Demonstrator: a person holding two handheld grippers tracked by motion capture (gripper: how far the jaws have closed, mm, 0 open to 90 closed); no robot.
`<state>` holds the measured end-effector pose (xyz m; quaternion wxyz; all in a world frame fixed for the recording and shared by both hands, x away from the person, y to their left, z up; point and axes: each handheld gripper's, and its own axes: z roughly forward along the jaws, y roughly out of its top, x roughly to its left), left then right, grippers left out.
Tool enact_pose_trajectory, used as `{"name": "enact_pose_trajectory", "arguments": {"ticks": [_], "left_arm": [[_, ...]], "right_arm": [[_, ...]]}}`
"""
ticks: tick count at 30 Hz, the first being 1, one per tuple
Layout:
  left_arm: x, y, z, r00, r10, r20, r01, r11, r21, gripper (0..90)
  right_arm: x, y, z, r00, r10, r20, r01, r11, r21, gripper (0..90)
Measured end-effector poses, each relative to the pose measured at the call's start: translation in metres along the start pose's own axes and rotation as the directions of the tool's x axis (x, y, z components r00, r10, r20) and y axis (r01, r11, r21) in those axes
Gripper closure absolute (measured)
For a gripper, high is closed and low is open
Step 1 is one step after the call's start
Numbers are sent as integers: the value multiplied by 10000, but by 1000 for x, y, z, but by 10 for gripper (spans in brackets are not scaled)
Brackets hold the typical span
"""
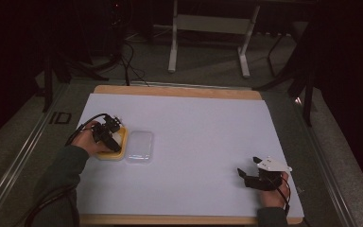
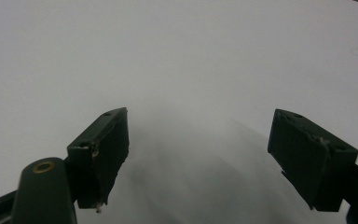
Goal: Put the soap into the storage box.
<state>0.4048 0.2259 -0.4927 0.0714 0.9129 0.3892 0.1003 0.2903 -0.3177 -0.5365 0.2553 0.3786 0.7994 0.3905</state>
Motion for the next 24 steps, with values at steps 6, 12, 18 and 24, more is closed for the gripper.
{"name": "enact_pose_trajectory", "arguments": {"ticks": [6, 12, 18, 24], "left_arm": [[5, -3, 1, 9986, 49, 523, -41, 9999, -139, 237], [8, -11, 2, 9920, 175, 1248, -126, 9991, -400, 230], [9, -11, 1, 9925, 203, 1209, -144, 9987, -496, 213], [11, -11, -7, 9935, 119, 1132, -22, 9963, -860, 148]], "right_arm": [[0, 0, 0, 10000, 8, 7, -8, 10000, 8, 202], [0, 0, 0, 10000, 2, 4, -2, 10000, 7, 202], [1, 0, 0, 10000, 13, 9, -13, 10000, 20, 202], [1, 0, 0, 10000, 8, 6, -8, 10000, 25, 202]]}}
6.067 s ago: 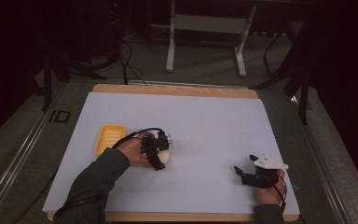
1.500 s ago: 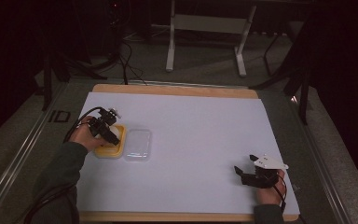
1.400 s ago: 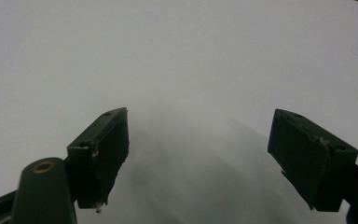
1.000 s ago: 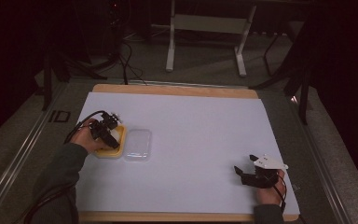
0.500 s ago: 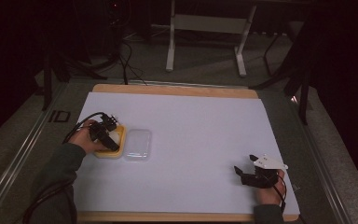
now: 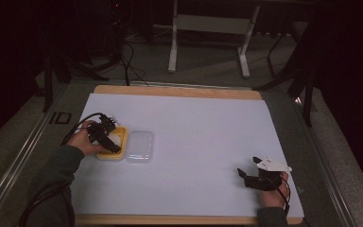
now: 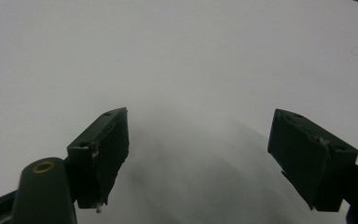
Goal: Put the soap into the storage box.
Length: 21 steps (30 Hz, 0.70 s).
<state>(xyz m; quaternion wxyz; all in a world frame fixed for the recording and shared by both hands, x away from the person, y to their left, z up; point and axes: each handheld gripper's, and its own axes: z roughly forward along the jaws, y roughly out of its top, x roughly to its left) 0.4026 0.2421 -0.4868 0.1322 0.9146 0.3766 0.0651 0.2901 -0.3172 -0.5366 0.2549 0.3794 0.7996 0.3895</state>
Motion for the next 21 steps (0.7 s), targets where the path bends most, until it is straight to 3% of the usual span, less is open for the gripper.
{"name": "enact_pose_trajectory", "arguments": {"ticks": [6, 10, 12, 16, 21], "left_arm": [[0, -1, -5, 10000, -26, 92, 28, 9999, -138, 89], [1, -3, -15, 10000, -26, -92, 21, 9988, -482, 86], [0, -2, -21, 10000, 53, 35, -50, 9976, -688, 89], [-3, -1, -37, 9996, 255, 88, -242, 9910, -1315, 153], [-12, 4, -52, 9976, 682, -82, -687, 9847, -1603, 232]], "right_arm": [[0, 0, 0, 10000, -6, 4, 6, 10000, -1, 202], [0, 0, 0, 10000, 9, 11, -9, 10000, 2, 202], [0, 0, 0, 10000, 4, 13, -4, 10000, -3, 202], [0, 0, 0, 10000, 7, 15, -7, 10000, -9, 202], [0, 0, 0, 10000, 1, 22, -1, 10000, -17, 202]]}}
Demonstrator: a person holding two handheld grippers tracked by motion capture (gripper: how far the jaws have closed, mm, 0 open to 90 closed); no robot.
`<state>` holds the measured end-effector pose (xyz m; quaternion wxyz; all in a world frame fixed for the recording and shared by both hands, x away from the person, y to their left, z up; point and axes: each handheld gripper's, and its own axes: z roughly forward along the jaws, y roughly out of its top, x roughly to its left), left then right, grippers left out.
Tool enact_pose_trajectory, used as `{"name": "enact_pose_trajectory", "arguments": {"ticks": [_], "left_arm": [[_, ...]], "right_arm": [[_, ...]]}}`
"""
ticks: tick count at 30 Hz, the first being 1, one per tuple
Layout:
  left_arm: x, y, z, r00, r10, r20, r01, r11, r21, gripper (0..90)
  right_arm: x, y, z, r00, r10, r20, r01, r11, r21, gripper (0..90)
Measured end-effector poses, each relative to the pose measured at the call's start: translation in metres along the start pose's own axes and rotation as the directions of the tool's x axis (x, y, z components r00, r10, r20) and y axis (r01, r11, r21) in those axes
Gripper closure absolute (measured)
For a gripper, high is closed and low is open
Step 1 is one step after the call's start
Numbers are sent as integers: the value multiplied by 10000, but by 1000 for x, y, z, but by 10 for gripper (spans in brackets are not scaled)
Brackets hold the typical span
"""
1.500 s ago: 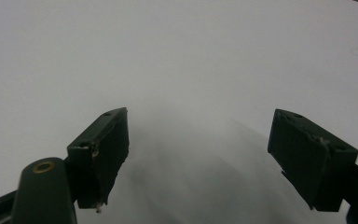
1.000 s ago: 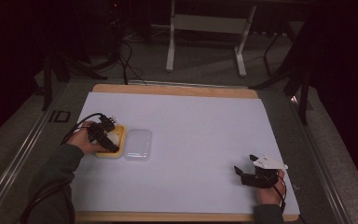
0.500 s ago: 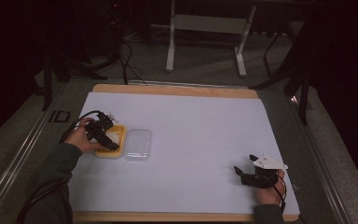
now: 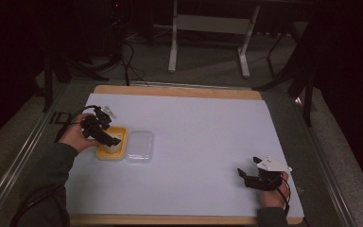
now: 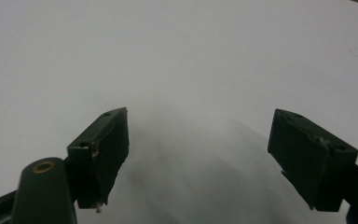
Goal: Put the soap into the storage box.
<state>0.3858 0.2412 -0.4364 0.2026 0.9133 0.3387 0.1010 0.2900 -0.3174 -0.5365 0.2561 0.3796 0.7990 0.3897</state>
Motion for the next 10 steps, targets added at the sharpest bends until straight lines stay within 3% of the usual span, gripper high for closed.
{"name": "enact_pose_trajectory", "arguments": {"ticks": [5, 10], "left_arm": [[-16, 8, -9, 9980, 580, -261, -587, 9979, -266, 343], [-36, 7, -11, 9931, 1121, -349, -1143, 9909, -716, 365]], "right_arm": [[0, 0, 0, 10000, 3, 7, -3, 10000, 8, 202], [0, 0, 0, 10000, -1, 13, 1, 10000, -2, 202]]}}
